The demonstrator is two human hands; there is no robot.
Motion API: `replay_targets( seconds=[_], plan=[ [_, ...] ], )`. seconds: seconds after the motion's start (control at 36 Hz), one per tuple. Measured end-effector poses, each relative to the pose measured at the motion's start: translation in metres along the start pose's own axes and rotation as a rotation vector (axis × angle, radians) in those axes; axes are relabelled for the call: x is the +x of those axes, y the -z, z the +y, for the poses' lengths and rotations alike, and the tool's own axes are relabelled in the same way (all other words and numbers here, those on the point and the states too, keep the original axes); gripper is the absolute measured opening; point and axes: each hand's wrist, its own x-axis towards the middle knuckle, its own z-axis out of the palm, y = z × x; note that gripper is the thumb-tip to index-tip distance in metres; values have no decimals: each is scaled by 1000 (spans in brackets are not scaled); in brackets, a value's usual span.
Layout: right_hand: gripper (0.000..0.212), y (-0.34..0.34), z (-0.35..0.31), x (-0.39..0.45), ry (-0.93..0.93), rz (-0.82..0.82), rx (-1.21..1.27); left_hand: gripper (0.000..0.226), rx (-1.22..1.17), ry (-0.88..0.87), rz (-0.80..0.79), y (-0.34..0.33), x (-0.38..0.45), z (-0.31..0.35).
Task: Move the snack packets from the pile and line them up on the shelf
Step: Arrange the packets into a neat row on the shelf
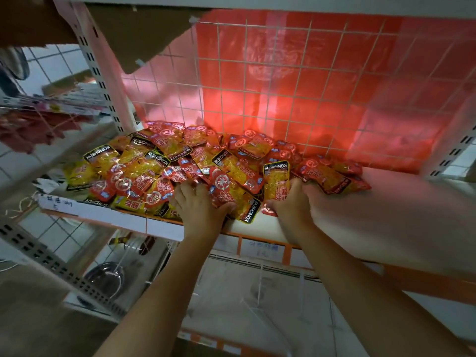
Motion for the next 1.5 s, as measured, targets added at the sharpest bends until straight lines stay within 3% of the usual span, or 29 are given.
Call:
replay_targets(
  seconds=[0.06, 0.17, 0.28, 0.53, 0.67, 0.78, 0.94, 1.03, 1.14, 1.28, 1.5],
  plan=[
    [48, 6, -2, -2, -55, -12, 149, 67, -94, -73, 54, 1, -1, 0],
    [49, 18, 1, -3, -90, 27, 282, 49, -296, -89, -69, 10, -6, 12],
    [50, 34, 12, -5, -117, 114, 372, 43, -377, -132, 26, 8, -14, 18],
    [16, 84, 19, -9, -115, 156, 634, 32, -310, -258, 176, -3, -22, 42],
    [20, 110, 30, -6, -245, 186, 883, 34, -272, -360, 313, 2, -30, 68],
    [25, 136, 45, -2, -272, 125, 984, 16, -265, -452, 392, 0, -41, 92],
    [36, 182, 65, 3, -206, 9, 986, 25, -502, -342, 127, 5, -77, 154],
    [19, 213, 77, 9, -186, -119, 1032, 16, -622, -299, 68, -4, -95, 187],
    [25, 258, 90, 11, -151, -299, 1053, 13, -728, -204, 31, -23, -119, 229],
    [26, 309, 106, 8, -178, -321, 967, 13, -833, -94, 50, -48, -150, 275],
    [22, 372, 136, -11, -53, -215, 1002, 10, -960, -101, -65, -68, -196, 339]
  ],
)
